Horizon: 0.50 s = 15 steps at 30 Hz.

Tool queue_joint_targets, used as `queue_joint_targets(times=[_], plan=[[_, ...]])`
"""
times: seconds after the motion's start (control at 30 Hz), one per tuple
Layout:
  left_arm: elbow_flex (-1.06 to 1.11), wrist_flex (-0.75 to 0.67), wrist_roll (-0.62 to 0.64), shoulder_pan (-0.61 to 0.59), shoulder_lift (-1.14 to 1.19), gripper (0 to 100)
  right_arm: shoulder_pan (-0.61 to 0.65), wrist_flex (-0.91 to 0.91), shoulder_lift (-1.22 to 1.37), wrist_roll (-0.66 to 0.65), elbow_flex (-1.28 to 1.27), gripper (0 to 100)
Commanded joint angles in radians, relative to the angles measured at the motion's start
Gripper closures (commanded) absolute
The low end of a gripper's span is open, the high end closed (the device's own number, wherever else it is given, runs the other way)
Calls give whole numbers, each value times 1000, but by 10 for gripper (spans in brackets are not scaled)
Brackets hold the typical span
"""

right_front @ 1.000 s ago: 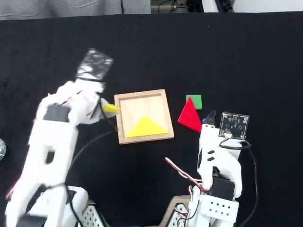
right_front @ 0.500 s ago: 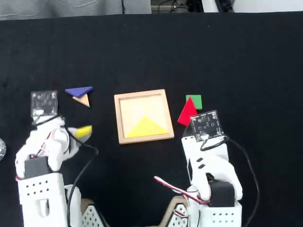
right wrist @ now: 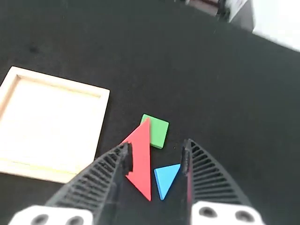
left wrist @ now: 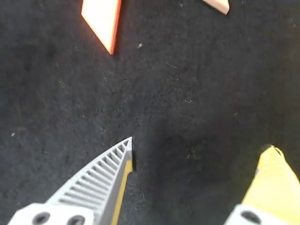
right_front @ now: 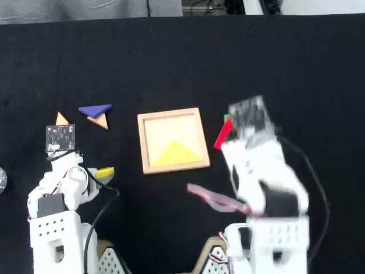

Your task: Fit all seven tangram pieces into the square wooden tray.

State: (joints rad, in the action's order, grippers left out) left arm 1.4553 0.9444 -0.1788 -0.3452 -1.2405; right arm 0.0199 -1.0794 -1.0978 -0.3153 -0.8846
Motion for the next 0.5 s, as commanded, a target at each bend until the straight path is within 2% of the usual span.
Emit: queue_joint_targets(times=[0.0,0.1,0.23,0.37,0.47], plan=[[-1,-18,8,-12,-11,604,15,-11,360,77,262,816],[16,-37,3,-18,-11,604,17,-63,573,133,360,815],[31,-63,3,-18,-11,604,46,-75,783,140,401,815],[38,-64,3,-18,-11,604,143,-75,860,138,397,813],[36,-64,2,-18,-11,604,158,-40,881,141,397,813]])
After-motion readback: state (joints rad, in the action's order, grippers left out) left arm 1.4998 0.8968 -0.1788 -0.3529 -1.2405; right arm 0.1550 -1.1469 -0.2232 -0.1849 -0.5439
